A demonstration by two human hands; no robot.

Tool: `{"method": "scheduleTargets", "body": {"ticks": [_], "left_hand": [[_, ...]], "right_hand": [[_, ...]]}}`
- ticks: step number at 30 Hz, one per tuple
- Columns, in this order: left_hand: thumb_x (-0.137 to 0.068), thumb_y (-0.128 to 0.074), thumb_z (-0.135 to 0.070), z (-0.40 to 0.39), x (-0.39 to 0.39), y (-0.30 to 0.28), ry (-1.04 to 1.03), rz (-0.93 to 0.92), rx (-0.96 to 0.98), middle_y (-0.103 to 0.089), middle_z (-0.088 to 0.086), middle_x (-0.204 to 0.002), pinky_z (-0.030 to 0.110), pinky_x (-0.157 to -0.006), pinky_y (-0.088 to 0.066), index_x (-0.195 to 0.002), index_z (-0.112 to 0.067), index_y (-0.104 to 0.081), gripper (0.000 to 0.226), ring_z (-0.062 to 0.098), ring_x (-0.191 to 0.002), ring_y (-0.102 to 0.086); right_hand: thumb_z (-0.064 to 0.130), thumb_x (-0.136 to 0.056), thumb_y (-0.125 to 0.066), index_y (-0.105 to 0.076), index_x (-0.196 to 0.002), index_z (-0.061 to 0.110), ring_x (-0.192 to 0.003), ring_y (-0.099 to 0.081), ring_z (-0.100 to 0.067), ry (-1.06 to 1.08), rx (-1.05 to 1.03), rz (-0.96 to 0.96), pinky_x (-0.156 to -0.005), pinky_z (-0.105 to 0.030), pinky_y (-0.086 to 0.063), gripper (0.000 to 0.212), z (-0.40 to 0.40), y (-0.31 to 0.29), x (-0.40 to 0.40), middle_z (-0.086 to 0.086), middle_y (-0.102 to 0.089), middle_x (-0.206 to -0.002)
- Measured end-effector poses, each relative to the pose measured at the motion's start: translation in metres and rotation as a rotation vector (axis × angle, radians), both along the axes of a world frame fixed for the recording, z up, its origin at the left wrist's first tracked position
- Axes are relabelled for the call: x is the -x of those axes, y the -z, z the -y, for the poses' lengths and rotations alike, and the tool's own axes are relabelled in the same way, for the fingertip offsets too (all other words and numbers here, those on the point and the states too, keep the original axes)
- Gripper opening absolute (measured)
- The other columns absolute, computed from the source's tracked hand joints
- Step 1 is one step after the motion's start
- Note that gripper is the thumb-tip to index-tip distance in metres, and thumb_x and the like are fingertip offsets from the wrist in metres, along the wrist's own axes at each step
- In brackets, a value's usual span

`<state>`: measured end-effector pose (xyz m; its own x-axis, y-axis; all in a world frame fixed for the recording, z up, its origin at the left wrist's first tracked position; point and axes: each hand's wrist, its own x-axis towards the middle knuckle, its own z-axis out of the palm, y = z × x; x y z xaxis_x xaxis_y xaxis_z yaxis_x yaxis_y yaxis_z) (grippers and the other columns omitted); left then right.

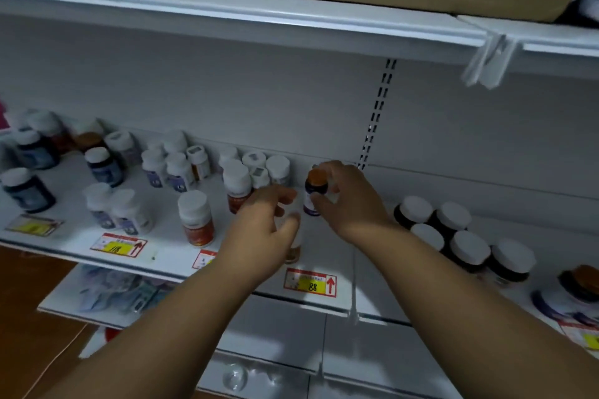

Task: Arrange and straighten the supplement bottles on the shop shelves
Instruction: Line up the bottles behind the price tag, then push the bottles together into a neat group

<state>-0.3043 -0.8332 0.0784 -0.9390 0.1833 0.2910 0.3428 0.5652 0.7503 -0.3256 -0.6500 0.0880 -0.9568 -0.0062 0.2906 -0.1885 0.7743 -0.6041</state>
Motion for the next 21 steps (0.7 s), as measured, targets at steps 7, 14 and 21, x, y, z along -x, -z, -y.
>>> {"method": "scheduleTargets", "body": {"ticks": [7,14,21], "left_hand": [[-0.086,-0.06,-0.034,0.031,0.045,0.003,0.159,0.073,0.066,-0.05,-0.023,-0.098,0.0,-0.069,-0.033,-0.113,-0.038,-0.055,0.028,-0.007,-0.088,-0.049],[-0.089,-0.058,-0.034,0.031,0.065,0.006,0.283,0.176,0.087,-0.05,-0.019,-0.099,0.007,-0.065,-0.036,-0.105,-0.04,-0.046,0.021,-0.006,-0.087,-0.05],[-0.08,-0.059,-0.058,0.034,0.06,-0.01,0.337,0.147,0.048,-0.045,-0.015,-0.117,0.016,-0.078,-0.034,-0.131,-0.035,-0.042,0.058,0.002,-0.103,-0.047]], "right_hand": [[0.023,-0.091,-0.061,-0.044,-0.136,0.015,-0.113,-0.052,-0.035,0.118,-0.083,0.207,-0.096,-0.042,-0.045,0.049,0.014,0.044,0.05,-0.018,-0.049,-0.127],[0.016,-0.088,-0.065,-0.047,-0.105,0.017,-0.092,-0.057,-0.024,0.239,0.012,0.137,-0.066,-0.025,-0.034,0.025,0.022,0.052,0.061,-0.004,-0.055,-0.102],[0.047,-0.082,-0.068,-0.057,-0.107,0.032,-0.097,-0.059,-0.012,0.421,0.444,0.039,-0.077,-0.024,-0.044,0.031,0.027,0.014,0.012,0.012,-0.06,-0.105]]}}
